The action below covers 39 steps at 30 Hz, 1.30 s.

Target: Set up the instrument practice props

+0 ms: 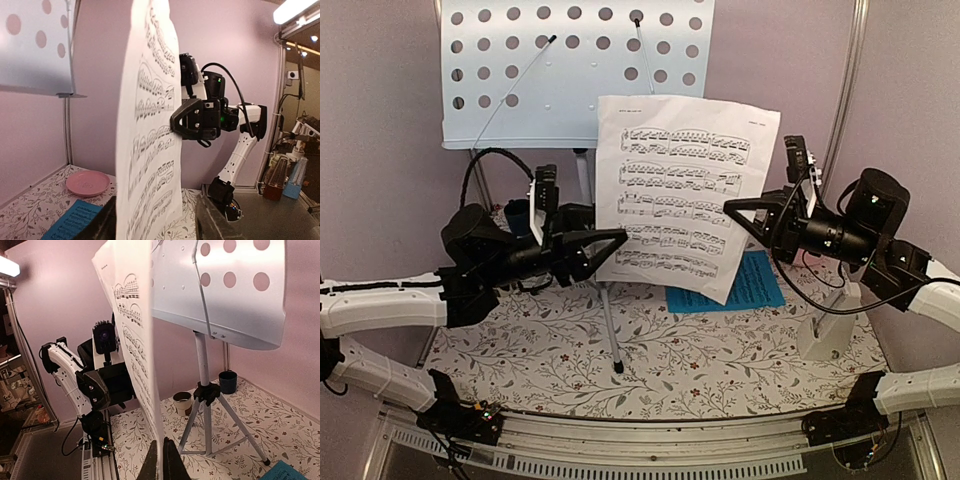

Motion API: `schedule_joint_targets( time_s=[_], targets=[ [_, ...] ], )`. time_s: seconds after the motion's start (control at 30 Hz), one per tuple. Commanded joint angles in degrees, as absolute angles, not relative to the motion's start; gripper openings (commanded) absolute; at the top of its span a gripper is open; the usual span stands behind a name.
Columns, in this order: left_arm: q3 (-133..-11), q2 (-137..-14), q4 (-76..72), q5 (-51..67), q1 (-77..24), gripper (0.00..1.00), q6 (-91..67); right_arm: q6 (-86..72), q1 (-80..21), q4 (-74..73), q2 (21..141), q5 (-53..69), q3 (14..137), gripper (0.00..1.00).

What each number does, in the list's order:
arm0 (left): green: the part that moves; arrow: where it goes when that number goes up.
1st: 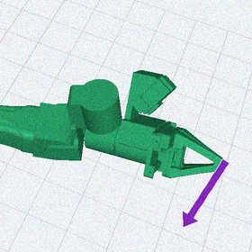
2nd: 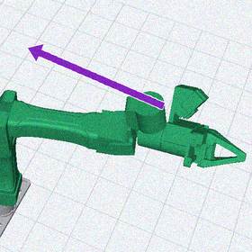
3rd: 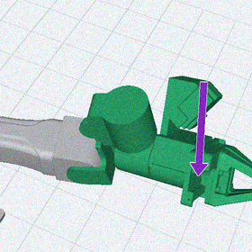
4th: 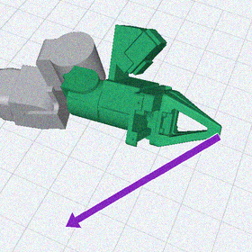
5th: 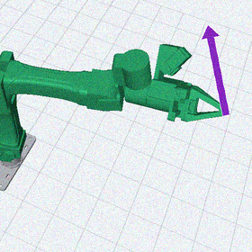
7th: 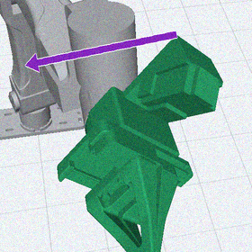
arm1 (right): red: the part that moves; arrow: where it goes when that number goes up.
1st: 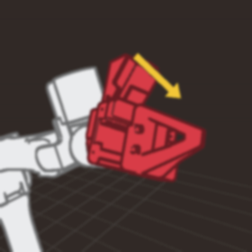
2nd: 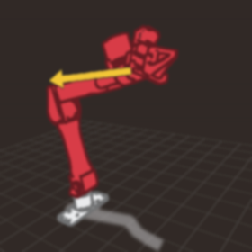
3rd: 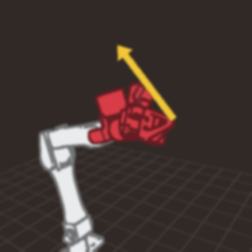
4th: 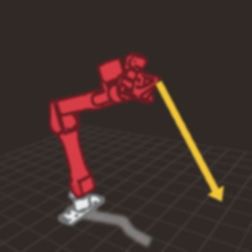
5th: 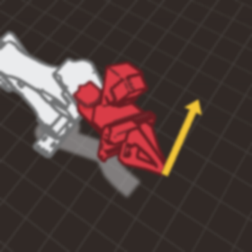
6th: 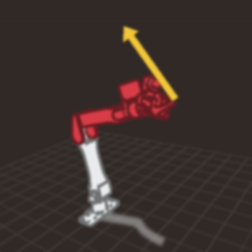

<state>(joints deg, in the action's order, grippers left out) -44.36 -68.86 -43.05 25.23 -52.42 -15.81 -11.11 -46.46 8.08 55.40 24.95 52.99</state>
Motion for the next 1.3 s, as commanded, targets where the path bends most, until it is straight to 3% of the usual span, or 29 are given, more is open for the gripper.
schedule_joint_targets(
  time_s=[0.0,0.17,0.23,0.3,0.37,0.73,1.27],
  targets=[
    [-36.6,-62.2,-45.2,14.1,-52.0,0.54,-15.2,-11.7,-46.1,8.4,52.3,18.1,54.0,0.00],
    [-32.1,-58.0,-35.9,-3.0,-52.0,0.58,-14.9,-11.2,-45.5,5.3,51.7,15.5,54.1,0.00],
    [-31.3,-58.8,-33.6,-10.4,-52.0,0.67,-16.2,-11.0,-45.4,5.0,51.4,15.2,54.2,0.00],
    [-31.0,-61.1,-33.6,-13.2,-51.9,0.83,-17.1,-10.9,-45.3,4.8,51.0,14.9,54.2,0.00],
    [-31.6,-64.1,-33.6,-15.5,-52.0,0.86,-18.0,-11.0,-45.1,4.7,50.8,14.6,54.2,0.00],
    [-36.5,-78.1,-36.0,-27.0,-53.5,0.85,-23.4,-11.4,-44.9,3.4,50.0,13.8,53.3,0.00],
    [-43.5,-90.8,-44.9,-16.5,-49.5,0.78,-20.0,-10.5,-44.7,2.3,48.6,13.3,52.8,0.00]
  ],
)
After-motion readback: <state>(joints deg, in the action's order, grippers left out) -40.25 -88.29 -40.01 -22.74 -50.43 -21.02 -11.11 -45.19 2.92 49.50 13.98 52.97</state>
